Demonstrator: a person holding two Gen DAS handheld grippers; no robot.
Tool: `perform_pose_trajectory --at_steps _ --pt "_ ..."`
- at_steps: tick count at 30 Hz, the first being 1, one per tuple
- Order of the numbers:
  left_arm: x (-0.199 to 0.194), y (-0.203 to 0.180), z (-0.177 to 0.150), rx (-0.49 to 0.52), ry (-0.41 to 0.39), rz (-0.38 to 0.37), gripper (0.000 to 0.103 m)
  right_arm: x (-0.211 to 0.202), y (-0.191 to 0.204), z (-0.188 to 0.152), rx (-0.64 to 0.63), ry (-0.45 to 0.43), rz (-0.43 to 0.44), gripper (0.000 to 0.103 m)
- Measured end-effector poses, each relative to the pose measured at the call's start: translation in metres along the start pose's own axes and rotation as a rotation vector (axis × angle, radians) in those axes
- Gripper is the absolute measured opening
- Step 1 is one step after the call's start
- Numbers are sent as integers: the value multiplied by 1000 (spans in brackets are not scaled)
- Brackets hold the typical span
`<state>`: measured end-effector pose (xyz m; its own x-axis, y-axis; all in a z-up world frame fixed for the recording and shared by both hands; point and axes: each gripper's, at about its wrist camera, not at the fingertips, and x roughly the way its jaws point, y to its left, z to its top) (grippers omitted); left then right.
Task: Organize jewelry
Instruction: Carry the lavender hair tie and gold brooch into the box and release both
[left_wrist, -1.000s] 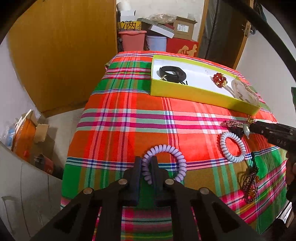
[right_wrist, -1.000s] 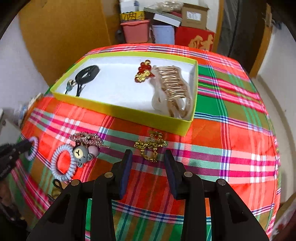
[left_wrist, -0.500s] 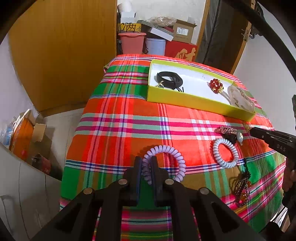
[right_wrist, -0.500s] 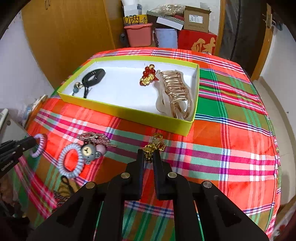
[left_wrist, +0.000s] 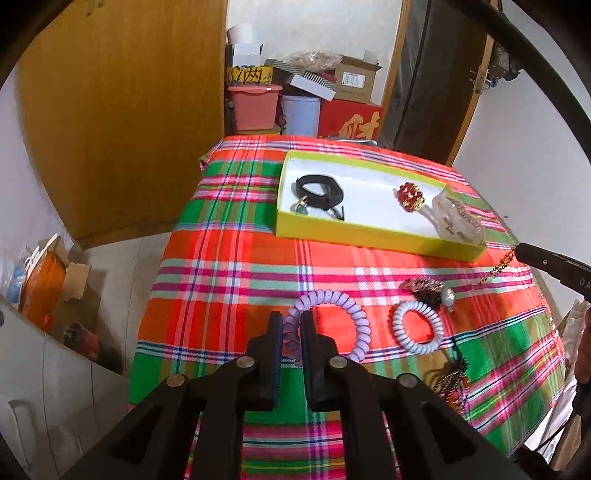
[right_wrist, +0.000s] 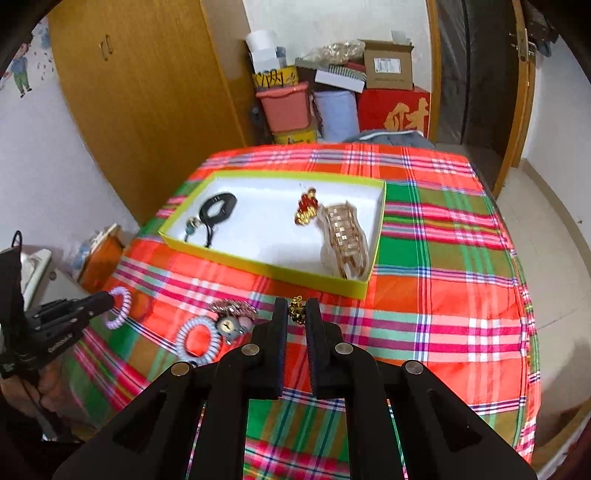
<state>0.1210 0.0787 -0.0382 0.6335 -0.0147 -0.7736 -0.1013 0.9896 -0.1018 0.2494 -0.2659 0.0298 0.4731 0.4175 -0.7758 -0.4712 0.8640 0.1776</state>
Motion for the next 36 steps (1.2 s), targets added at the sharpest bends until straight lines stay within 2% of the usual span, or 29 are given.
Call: perform_pose_trajectory --at_steps 8,19,26,36 --pt "-10 -11 17 19 -33 -28 9 -18 8 15 -21 -44 23 9" --pt "-8 -23 54 50 -72 -48 9 -21 17 43 -65 -92 36 9" --pt "2 -32 80 74 -97 -58 9 -8 18 62 -79 -98 32 9" --pt "37 -32 107 78 -88 -65 9 26 9 75 -55 -67 33 9"
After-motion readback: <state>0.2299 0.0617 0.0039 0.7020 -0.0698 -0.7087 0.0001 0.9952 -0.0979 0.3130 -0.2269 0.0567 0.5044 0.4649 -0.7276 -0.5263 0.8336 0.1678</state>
